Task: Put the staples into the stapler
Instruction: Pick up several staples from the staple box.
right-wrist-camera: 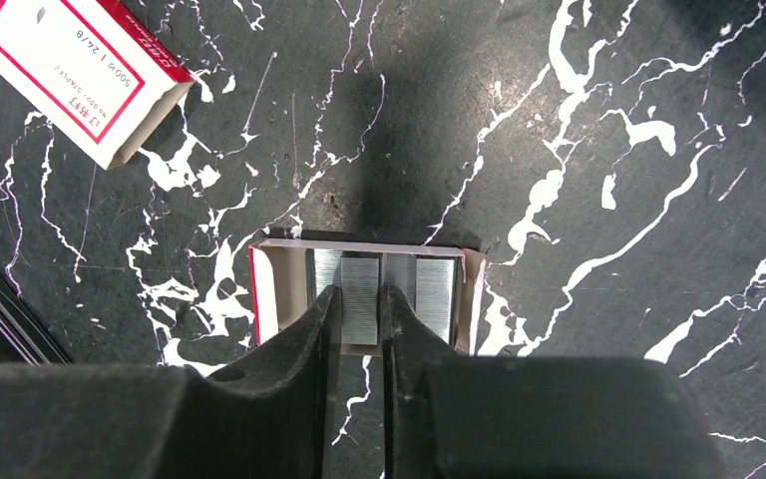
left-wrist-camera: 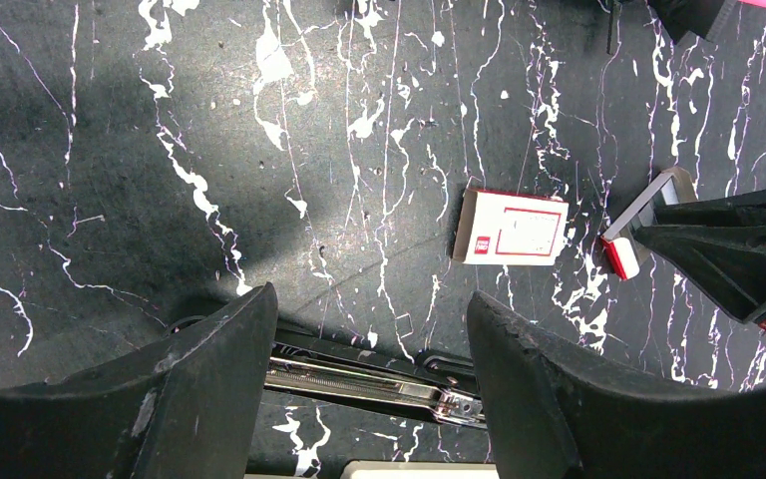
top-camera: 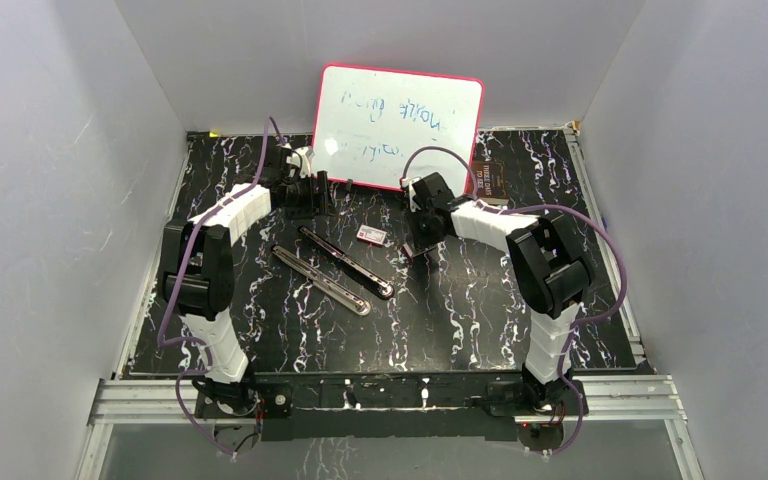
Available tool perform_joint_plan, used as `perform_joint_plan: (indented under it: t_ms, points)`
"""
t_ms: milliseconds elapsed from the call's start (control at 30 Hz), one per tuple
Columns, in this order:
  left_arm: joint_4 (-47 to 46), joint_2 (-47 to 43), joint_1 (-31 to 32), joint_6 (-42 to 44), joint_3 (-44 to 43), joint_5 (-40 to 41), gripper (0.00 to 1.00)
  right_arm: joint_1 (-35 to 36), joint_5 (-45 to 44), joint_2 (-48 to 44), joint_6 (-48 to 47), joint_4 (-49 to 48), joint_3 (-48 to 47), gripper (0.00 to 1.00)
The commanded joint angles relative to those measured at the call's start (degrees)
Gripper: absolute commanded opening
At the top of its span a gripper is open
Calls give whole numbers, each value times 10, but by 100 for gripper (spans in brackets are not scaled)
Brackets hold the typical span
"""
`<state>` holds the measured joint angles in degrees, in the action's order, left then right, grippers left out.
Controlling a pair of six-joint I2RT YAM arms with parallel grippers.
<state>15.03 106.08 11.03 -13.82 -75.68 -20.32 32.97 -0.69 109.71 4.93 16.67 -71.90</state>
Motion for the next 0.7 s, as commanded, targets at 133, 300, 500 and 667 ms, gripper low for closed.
perform_joint_plan:
  t_ms: [133, 300, 500, 667]
  points:
    - [6, -31, -2, 6, -1, -2, 68, 7, -10, -7, 10, 3, -26, 20]
    - [6, -32, -2, 6, -1, -2, 68, 8, -10, -24, 11, 7, -30, 19]
    - [6, -31, -2, 6, -1, -4, 68, 8, -7, -36, 12, 14, -34, 19]
    - [6, -30, -2, 6, -2, -5, 68, 7, -12, -40, 12, 20, -35, 18]
